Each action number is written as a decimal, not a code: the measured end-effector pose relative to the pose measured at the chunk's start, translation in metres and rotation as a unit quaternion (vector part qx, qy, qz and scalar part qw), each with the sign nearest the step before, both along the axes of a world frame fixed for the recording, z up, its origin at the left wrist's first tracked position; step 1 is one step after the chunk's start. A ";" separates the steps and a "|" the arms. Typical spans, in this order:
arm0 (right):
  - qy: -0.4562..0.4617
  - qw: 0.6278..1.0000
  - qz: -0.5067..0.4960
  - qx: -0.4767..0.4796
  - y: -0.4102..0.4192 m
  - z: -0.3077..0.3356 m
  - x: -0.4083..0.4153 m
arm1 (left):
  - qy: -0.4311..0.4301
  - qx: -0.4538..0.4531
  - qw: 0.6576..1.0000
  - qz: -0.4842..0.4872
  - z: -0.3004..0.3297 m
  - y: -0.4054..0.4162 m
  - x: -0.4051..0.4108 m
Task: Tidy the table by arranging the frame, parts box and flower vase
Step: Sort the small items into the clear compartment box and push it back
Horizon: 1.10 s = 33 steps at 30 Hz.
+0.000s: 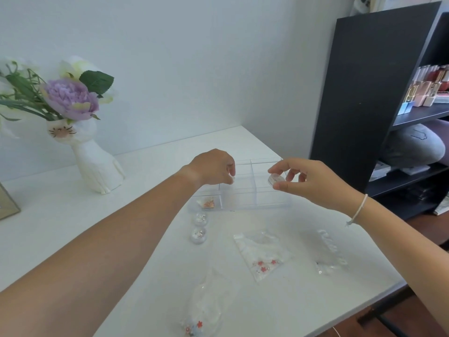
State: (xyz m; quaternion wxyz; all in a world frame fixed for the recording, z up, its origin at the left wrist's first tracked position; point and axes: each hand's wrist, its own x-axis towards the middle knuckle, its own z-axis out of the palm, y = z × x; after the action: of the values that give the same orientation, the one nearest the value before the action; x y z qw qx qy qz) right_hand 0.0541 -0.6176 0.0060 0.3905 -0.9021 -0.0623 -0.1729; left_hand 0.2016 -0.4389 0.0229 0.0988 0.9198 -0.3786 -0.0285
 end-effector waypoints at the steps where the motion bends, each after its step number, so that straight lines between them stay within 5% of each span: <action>1: 0.002 1.000 0.000 0.000 0.000 -0.001 0.000 | -0.008 0.009 1.000 0.001 -0.001 -0.001 0.000; 14: 0.024 1.000 0.008 -0.005 0.003 0.003 0.010 | -0.005 -0.018 1.000 0.002 -0.003 0.003 -0.001; 25: 0.048 0.997 0.001 -0.056 0.024 0.014 0.060 | 0.042 -0.218 0.975 0.010 0.003 0.063 -0.027; 33: 0.113 0.972 -0.029 -0.202 0.035 0.013 0.086 | 0.069 -0.295 0.952 0.037 -0.020 0.111 -0.061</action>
State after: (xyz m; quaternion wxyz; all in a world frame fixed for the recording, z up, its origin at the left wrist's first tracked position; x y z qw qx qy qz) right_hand 0.1403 -0.5826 0.0189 0.1997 -0.9774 -0.0255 -0.0647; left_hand 0.1402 -0.3276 0.0032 0.3924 0.8590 -0.3280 0.0250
